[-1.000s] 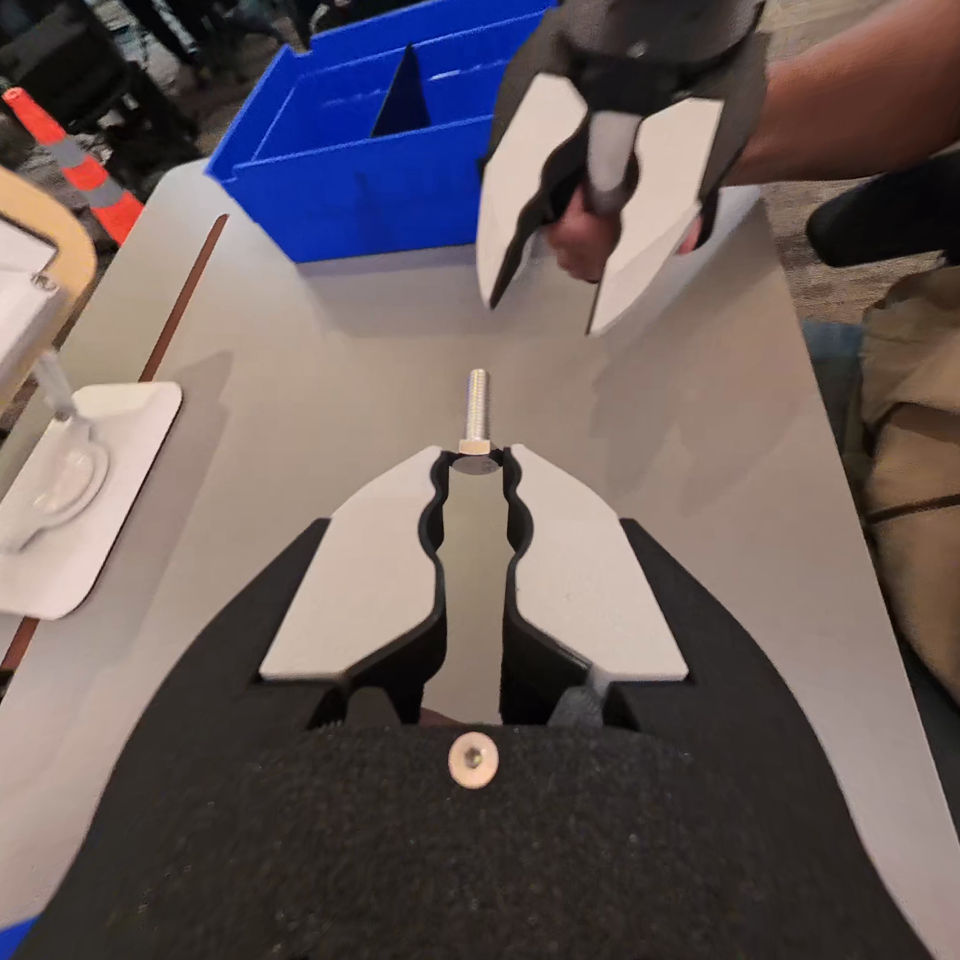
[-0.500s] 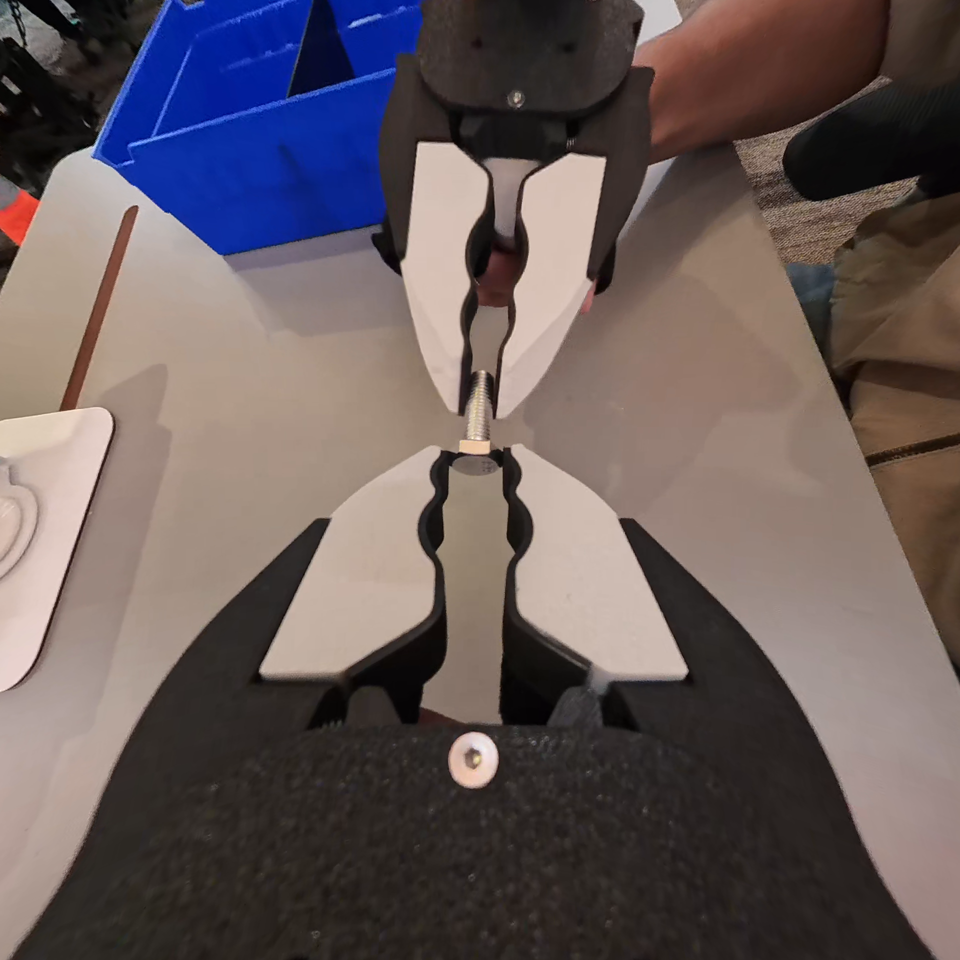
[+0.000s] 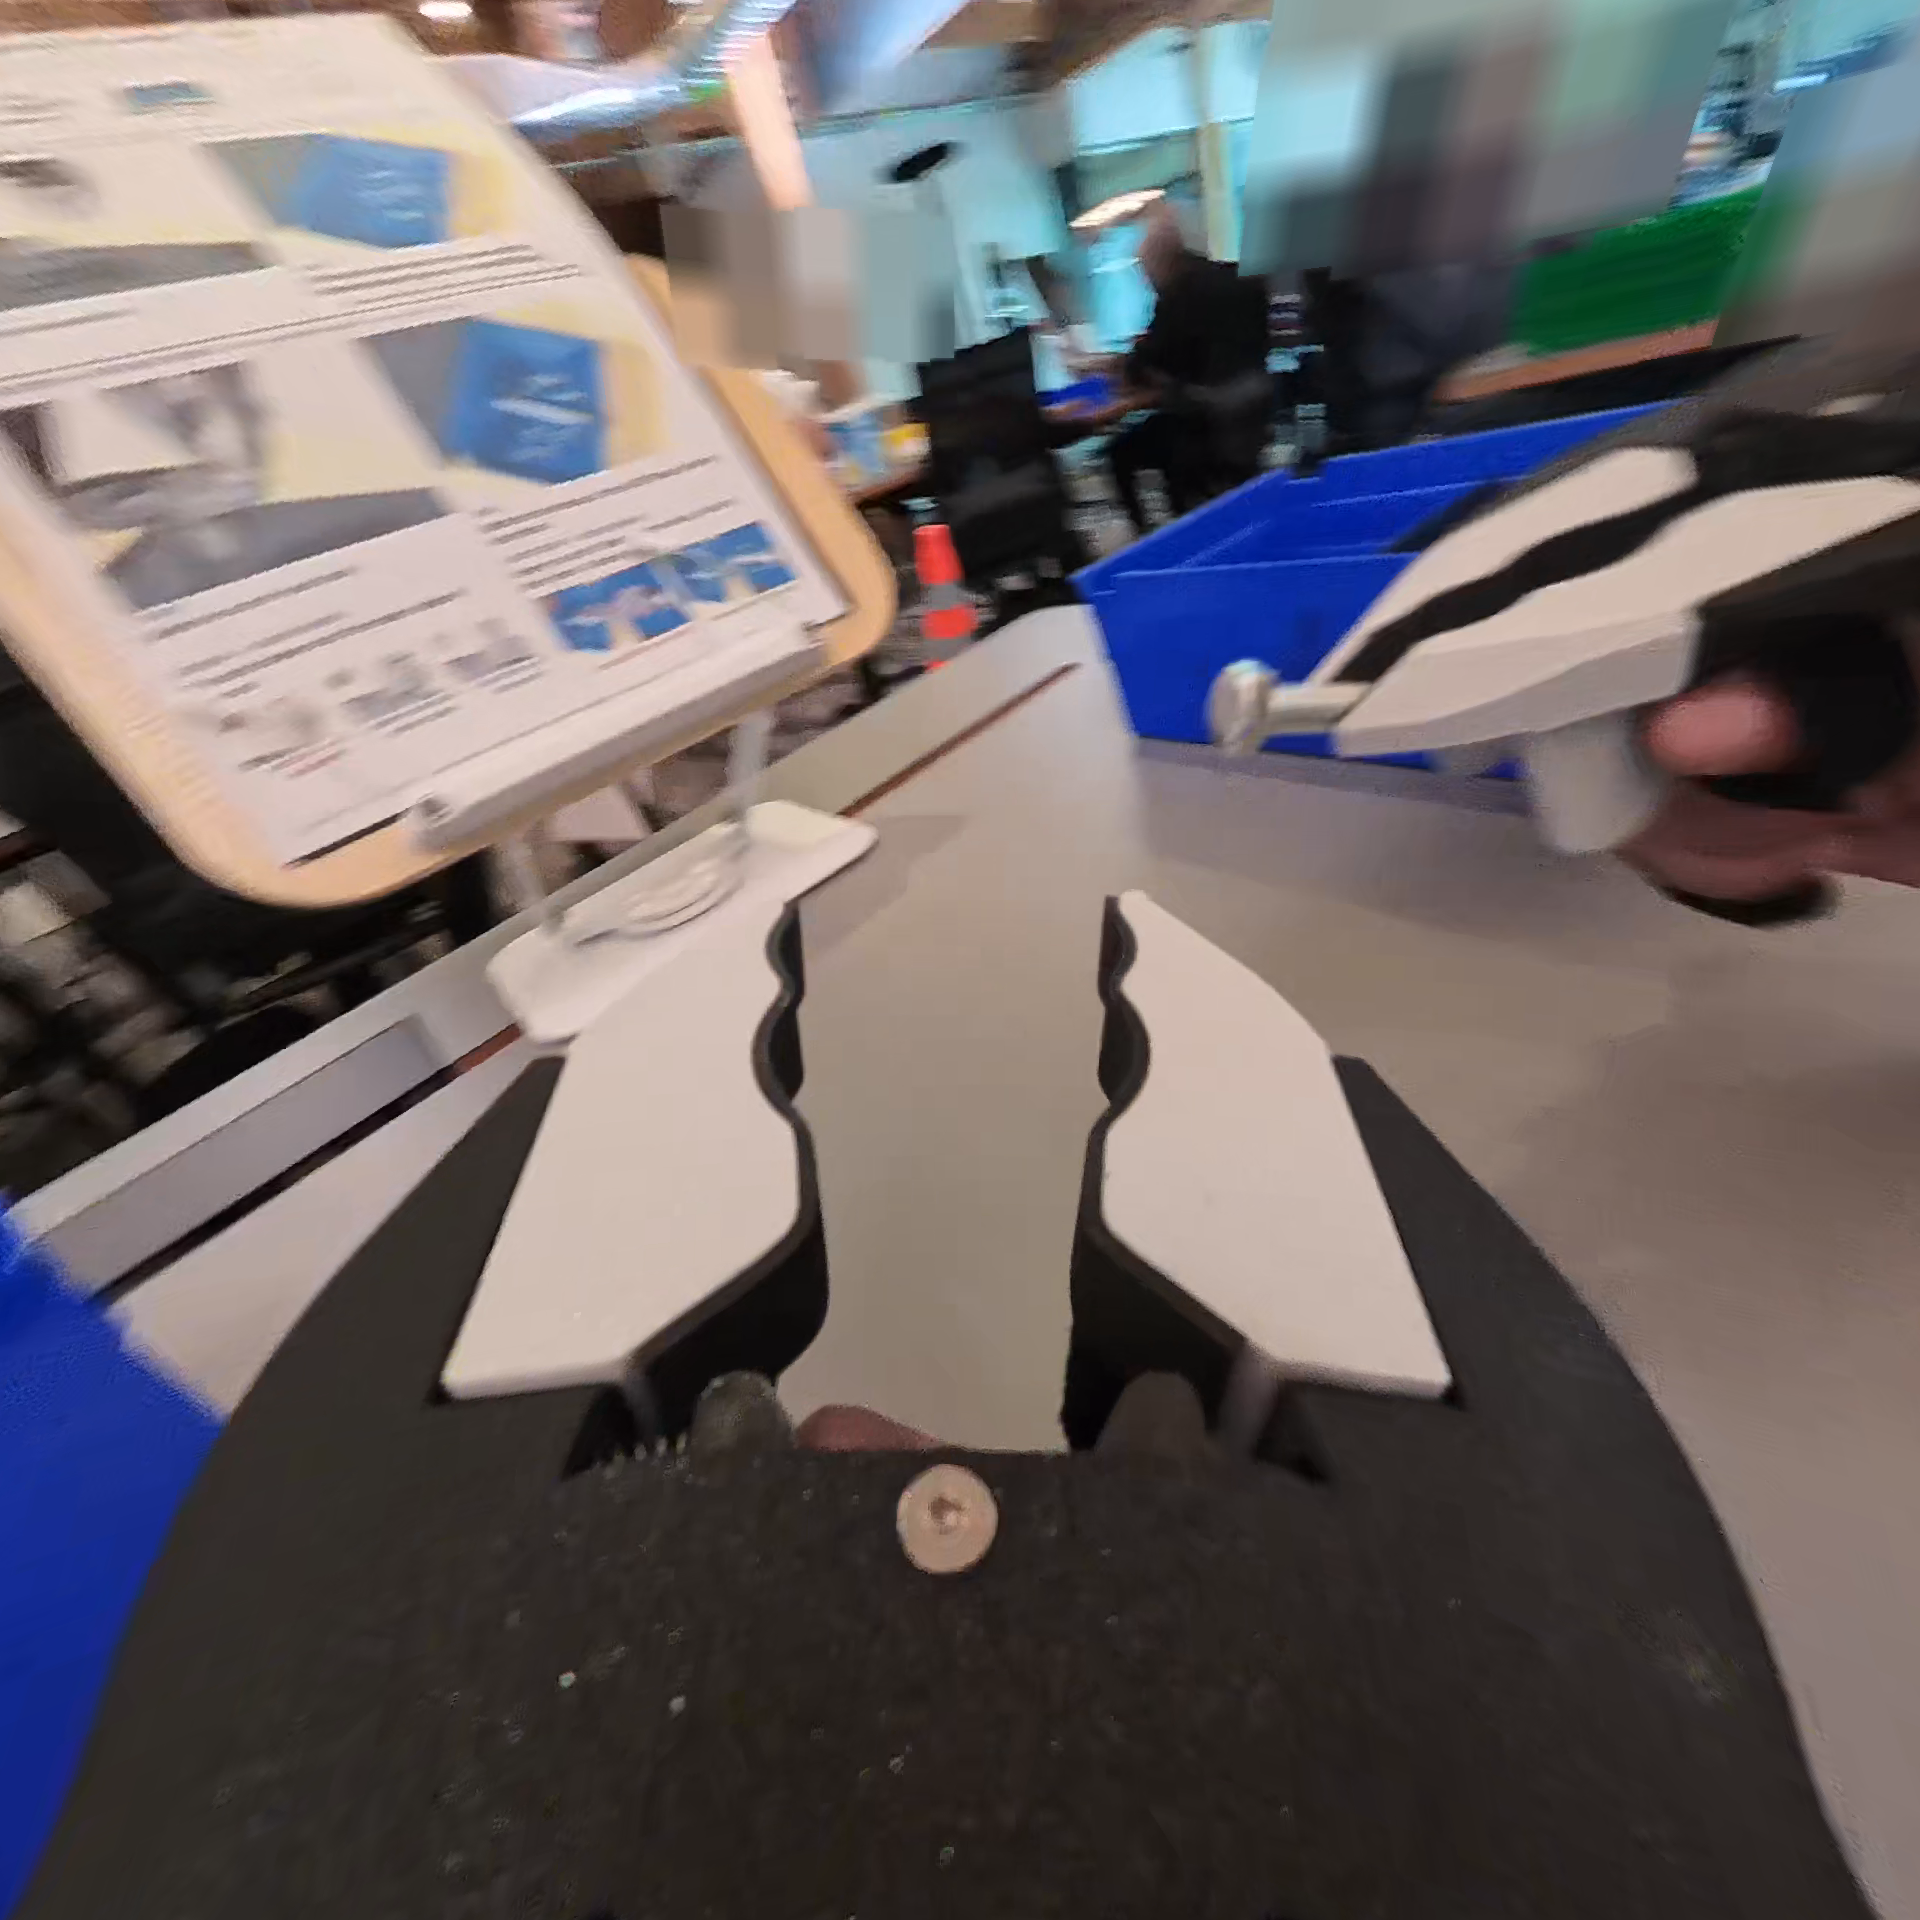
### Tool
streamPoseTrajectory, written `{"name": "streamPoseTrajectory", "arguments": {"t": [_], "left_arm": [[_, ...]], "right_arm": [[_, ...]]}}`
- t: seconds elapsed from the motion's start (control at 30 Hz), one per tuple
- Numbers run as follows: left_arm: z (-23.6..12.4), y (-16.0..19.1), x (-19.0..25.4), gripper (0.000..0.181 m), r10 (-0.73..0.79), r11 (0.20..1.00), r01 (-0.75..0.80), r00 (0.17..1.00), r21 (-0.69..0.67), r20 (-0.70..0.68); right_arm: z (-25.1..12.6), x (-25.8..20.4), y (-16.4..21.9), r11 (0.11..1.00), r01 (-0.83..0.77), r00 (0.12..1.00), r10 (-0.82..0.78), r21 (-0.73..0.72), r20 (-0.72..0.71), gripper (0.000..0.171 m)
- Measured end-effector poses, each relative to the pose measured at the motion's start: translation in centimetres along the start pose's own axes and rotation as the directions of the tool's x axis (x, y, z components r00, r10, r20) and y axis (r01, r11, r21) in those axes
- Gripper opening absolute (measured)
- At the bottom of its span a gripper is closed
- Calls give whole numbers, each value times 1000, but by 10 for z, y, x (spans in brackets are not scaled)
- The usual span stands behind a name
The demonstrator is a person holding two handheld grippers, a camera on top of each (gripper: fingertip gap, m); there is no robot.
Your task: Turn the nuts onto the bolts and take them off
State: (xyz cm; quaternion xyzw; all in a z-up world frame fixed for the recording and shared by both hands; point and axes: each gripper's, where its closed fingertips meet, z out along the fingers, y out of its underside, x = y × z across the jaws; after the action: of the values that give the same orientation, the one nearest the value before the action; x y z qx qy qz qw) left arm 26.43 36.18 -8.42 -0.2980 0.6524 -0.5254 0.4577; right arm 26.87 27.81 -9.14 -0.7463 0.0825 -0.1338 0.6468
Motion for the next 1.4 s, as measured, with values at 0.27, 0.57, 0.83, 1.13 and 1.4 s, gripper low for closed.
{"name": "streamPoseTrajectory", "arguments": {"t": [0.27,0.57,0.83,1.13,1.4], "left_arm": [[-7,18,-21,54,-51,998,58,968,-22,246],[3,36,-13,53,-179,978,193,972,-82,149],[5,38,-9,53,-167,978,180,978,-102,127],[6,39,-3,53,-139,981,151,985,-120,105],[6,42,-4,53,-141,979,153,985,-138,98]], "right_arm": [[-15,13,22,999,35,969,-35,-5,-244,10],[-16,11,20,996,86,962,-86,-15,-259,10],[-92,102,-85,979,184,837,-109,88,-536,10],[-134,318,21,800,-369,823,46,-472,-566,10],[-118,315,126,355,-375,921,32,-856,-389,11]]}}
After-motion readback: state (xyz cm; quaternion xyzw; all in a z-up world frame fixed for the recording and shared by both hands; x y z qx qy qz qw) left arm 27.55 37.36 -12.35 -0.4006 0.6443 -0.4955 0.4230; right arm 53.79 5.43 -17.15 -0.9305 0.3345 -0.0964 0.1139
